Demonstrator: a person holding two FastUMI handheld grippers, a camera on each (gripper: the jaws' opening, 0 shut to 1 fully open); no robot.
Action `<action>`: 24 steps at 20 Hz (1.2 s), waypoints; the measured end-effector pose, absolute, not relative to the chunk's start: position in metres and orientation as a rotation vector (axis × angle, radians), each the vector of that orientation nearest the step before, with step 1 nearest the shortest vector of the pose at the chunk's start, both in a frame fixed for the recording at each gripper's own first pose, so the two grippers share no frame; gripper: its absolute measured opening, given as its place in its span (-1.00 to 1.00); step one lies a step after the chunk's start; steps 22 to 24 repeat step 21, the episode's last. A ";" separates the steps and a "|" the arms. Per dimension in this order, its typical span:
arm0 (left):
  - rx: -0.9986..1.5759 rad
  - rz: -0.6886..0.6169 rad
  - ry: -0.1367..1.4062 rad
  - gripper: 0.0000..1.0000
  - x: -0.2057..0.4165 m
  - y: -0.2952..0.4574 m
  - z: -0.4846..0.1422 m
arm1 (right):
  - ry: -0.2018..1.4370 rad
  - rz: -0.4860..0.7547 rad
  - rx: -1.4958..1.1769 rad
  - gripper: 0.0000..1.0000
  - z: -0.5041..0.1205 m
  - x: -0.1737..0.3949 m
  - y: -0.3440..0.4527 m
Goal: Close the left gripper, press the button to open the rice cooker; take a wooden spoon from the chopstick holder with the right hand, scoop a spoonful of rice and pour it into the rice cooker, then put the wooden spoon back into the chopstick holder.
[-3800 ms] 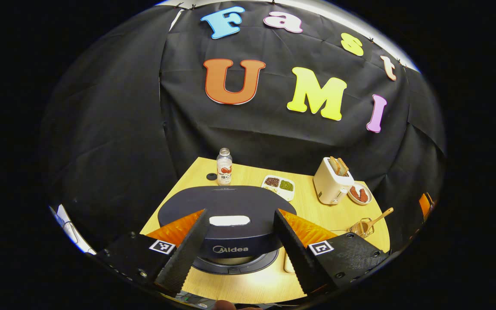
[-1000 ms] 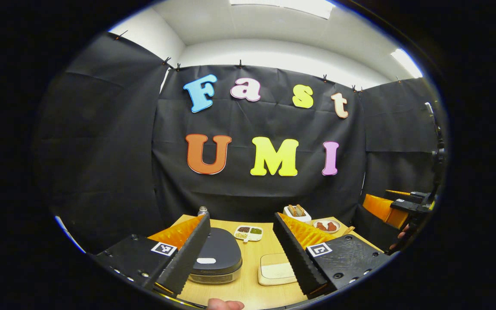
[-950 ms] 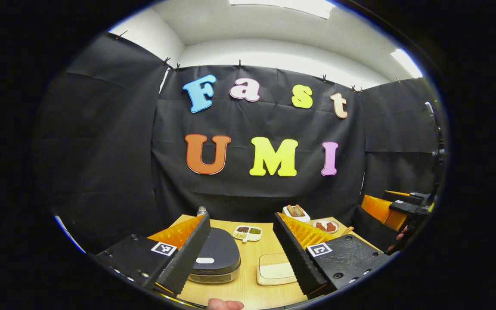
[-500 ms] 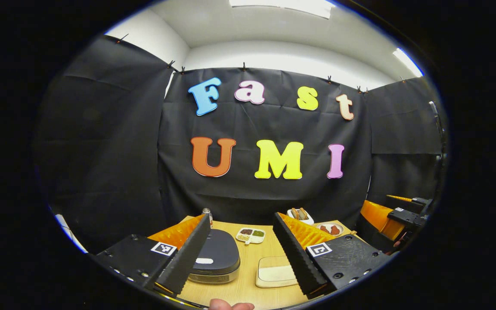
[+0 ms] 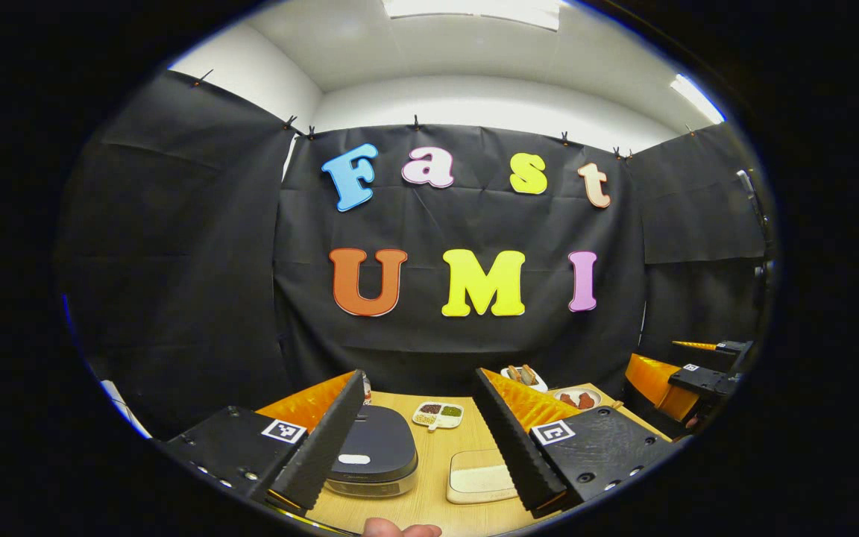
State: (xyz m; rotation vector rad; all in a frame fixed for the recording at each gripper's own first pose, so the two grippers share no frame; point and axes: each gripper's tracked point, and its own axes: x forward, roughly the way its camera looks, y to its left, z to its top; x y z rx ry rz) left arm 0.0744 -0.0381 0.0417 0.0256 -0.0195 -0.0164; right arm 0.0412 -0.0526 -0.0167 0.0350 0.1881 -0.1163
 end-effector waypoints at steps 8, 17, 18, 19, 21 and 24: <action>0.048 -0.031 -0.015 0.89 0.079 -0.036 0.040 | 0.194 -0.119 0.033 0.96 -0.018 0.045 -0.047; 0.064 -0.014 -0.042 0.89 0.093 -0.010 0.042 | 0.212 -0.103 0.026 0.99 -0.026 0.059 -0.027; 0.060 -0.013 -0.040 0.88 0.094 -0.007 0.041 | 0.214 -0.097 0.017 0.97 -0.026 0.061 -0.022; 0.056 -0.016 -0.038 0.88 0.094 -0.003 0.040 | 0.210 -0.093 0.007 0.96 -0.025 0.062 -0.017; 0.057 -0.019 -0.041 0.88 0.094 0.003 0.041 | 0.202 -0.091 -0.005 0.96 -0.022 0.064 -0.012; 0.057 -0.019 -0.041 0.88 0.094 0.003 0.041 | 0.202 -0.091 -0.005 0.96 -0.022 0.064 -0.012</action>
